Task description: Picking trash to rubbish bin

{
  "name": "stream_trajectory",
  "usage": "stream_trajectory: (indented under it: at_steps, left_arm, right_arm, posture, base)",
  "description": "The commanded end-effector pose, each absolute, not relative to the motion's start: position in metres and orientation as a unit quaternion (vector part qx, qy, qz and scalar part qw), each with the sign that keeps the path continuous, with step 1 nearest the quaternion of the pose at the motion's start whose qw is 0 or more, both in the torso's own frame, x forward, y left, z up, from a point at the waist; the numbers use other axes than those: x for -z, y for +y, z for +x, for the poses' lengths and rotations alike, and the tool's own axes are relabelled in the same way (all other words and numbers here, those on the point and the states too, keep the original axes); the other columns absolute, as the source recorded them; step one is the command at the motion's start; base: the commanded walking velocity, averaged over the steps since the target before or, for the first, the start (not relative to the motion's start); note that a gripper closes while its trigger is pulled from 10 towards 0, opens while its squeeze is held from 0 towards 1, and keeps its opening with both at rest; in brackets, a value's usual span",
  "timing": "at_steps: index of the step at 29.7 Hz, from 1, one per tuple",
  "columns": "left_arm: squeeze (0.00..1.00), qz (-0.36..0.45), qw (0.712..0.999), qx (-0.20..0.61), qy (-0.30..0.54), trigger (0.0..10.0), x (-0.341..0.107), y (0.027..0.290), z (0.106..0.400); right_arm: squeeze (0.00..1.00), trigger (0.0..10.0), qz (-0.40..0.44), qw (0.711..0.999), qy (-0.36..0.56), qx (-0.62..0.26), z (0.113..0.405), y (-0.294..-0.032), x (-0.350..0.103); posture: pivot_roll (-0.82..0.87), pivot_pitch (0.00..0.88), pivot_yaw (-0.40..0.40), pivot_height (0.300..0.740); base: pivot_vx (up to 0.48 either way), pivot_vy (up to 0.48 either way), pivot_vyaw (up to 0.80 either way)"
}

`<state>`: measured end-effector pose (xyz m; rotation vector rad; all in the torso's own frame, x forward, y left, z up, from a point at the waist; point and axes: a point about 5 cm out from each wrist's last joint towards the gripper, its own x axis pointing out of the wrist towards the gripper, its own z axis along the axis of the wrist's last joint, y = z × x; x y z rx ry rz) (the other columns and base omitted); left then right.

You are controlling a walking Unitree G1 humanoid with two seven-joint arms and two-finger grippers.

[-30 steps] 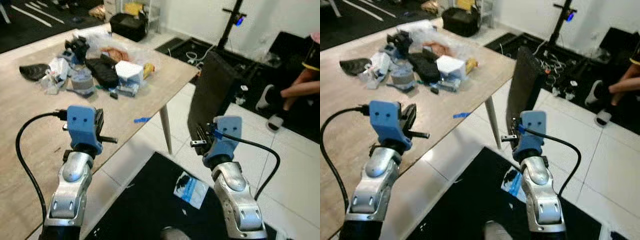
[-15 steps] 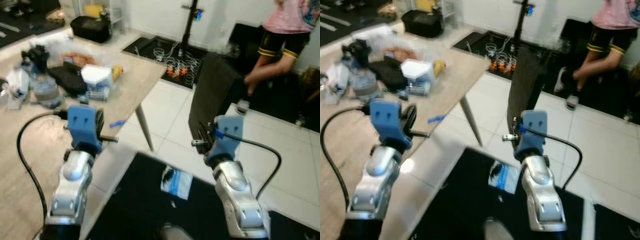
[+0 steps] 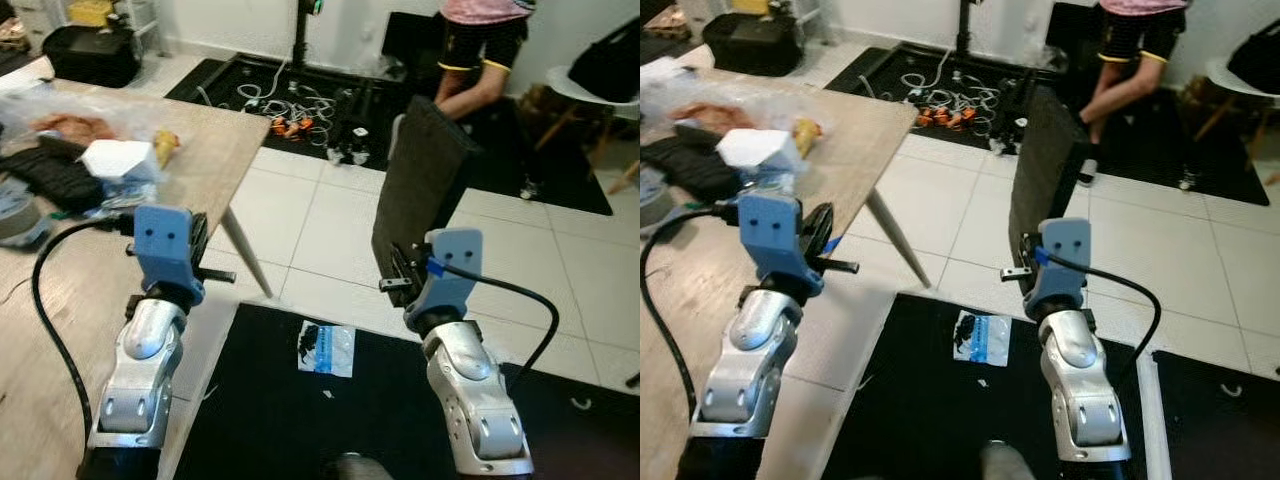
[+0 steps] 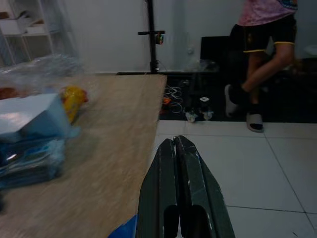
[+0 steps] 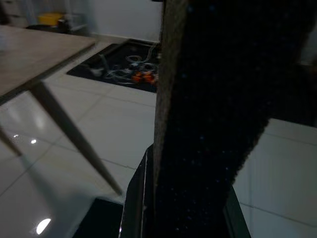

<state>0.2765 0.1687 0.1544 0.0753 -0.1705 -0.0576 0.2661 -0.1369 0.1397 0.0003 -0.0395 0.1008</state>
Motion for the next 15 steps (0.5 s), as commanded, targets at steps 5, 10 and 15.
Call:
stream_trajectory:
  at_steps: [5, 10, 15]
  left_arm:
    - [0.00, 0.036, 0.996, 0.033, -0.078, 10.0, -0.1514, 0.1666, 0.2772]
    - [0.00, 0.035, 0.996, 0.033, -0.077, 10.0, -0.1505, 0.1666, 0.2773]
    - [0.00, 0.034, 0.996, 0.033, -0.077, 10.0, -0.1501, 0.1652, 0.2774]
  right_arm:
    - [0.00, 10.0, -0.001, 0.998, -0.023, -0.050, 0.2656, -0.1383, -0.1407]
    - [0.00, 10.0, -0.001, 0.999, -0.022, -0.050, 0.2657, -0.1380, -0.1407]
    - [0.00, 10.0, -0.001, 0.999, -0.022, -0.050, 0.2659, -0.1382, -0.1410]
  posture:
    - [-0.02, 0.042, -0.014, 0.740]
    - [-0.02, 0.045, -0.013, 0.740]
    - [-0.02, 0.048, -0.014, 0.740]
  base:
    - [0.000, 0.000, -0.65]
    - [0.000, 0.000, -0.66]
    - [0.000, 0.000, -0.66]
